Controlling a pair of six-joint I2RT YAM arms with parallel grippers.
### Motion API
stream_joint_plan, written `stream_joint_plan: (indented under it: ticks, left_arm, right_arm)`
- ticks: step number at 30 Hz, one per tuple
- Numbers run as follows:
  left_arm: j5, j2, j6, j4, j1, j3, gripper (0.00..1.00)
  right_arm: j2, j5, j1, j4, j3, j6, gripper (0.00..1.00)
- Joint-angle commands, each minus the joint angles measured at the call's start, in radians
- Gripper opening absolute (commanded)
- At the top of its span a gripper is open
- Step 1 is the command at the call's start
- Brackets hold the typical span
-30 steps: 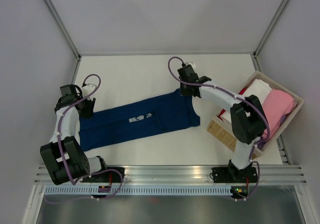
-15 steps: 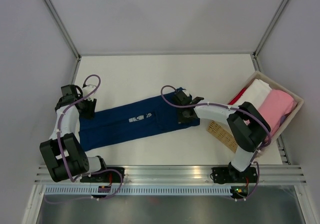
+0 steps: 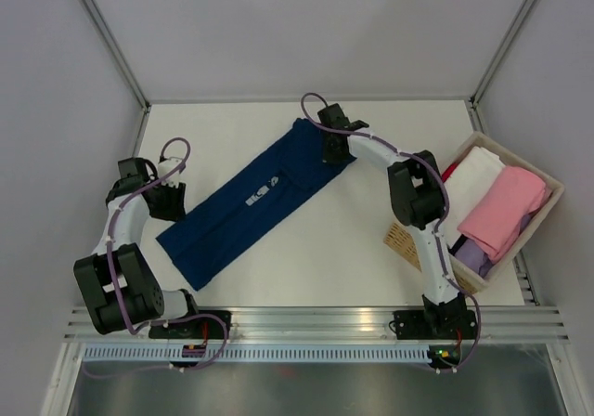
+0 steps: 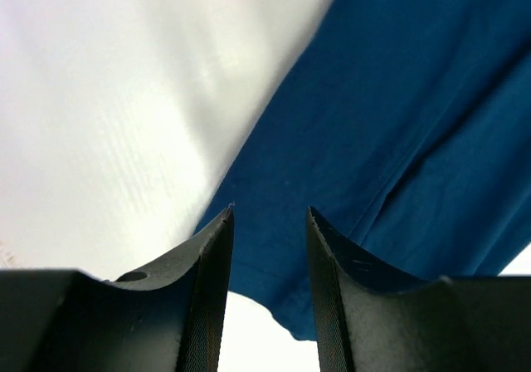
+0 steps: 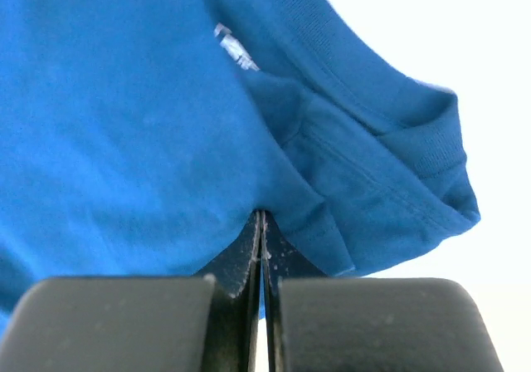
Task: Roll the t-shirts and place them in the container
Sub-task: Fold the tshirt
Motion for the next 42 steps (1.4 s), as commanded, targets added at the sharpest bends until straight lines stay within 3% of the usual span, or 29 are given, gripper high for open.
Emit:
stream_joint_plan:
  ticks: [1,2,3,5,6,8,9,11,14,18,21,28,32,35,37,38,39,42]
  left_arm:
    - [0.079,-0.017,-0.038,0.008,-0.061,-0.021,0.46]
    - [0.064,-0.009,-0.038,0.011,-0.078,-0.024,0.46]
    - [0.055,-0.008,-0.038,0.011,-0.095,-0.028,0.46]
    - [0.032,-0.003,-0.043,0.01,-0.141,-0.031,0.46]
    - [0.024,-0.005,-0.04,0.011,-0.172,-0.034,0.46]
    - [-0.002,-0.008,-0.032,0.011,-0.195,-0.045,0.46]
    - [-0.007,-0.008,-0.031,0.01,-0.201,-0.045,0.46]
    - [-0.042,-0.005,-0.023,0.011,-0.2,-0.05,0.47]
    - [-0.128,0.014,-0.015,0.017,-0.197,-0.051,0.47]
    - [-0.183,0.038,-0.005,0.033,-0.163,-0.051,0.48]
    - [-0.226,0.057,0.003,0.049,-0.149,-0.059,0.49]
    - [-0.251,0.107,0.05,0.097,-0.148,-0.131,0.5]
    - [-0.194,0.109,0.073,0.097,-0.146,-0.151,0.5]
    - [-0.165,0.103,0.083,0.094,-0.148,-0.16,0.49]
    - [-0.125,0.089,0.098,0.091,-0.148,-0.177,0.49]
    - [-0.108,0.068,0.11,0.079,-0.149,-0.182,0.49]
    - [-0.091,0.057,0.118,0.071,-0.149,-0.183,0.49]
    - [0.007,0.005,0.144,0.024,-0.151,-0.182,0.5]
  right_arm:
    - [0.232,0.033,-0.019,-0.143,0.347,-0.035,0.0]
    - [0.288,0.025,-0.03,-0.169,0.55,-0.024,0.0]
    - [0.342,0.008,-0.056,-0.197,0.652,-0.01,0.0]
    - [0.454,-0.047,-0.091,-0.24,0.841,0.043,0.0]
    - [0.442,-0.118,-0.099,-0.23,0.84,0.057,0.0]
    - [0.36,-0.154,-0.11,-0.12,0.674,0.07,0.01]
    - [0.244,-0.18,-0.109,-0.01,0.59,0.068,0.02]
    - [0.134,-0.193,-0.105,0.081,0.382,0.068,0.09]
    - [0.002,-0.165,-0.107,0.132,0.256,0.076,0.18]
    - [-0.029,-0.125,-0.107,0.151,0.19,0.117,0.38]
    - [0.027,-0.122,-0.11,0.133,0.205,0.163,0.46]
    - [0.153,-0.156,-0.11,0.119,0.282,0.238,0.52]
    - [0.206,-0.191,-0.108,0.137,0.297,0.266,0.51]
    - [0.247,-0.2,-0.108,0.128,0.323,0.277,0.43]
    - [0.265,-0.226,-0.108,0.128,0.346,0.28,0.33]
    - [0.285,-0.235,-0.107,0.129,0.356,0.278,0.2]
    - [0.295,-0.239,-0.11,0.129,0.368,0.277,0.14]
    - [0.319,-0.234,-0.113,0.134,0.422,0.28,0.02]
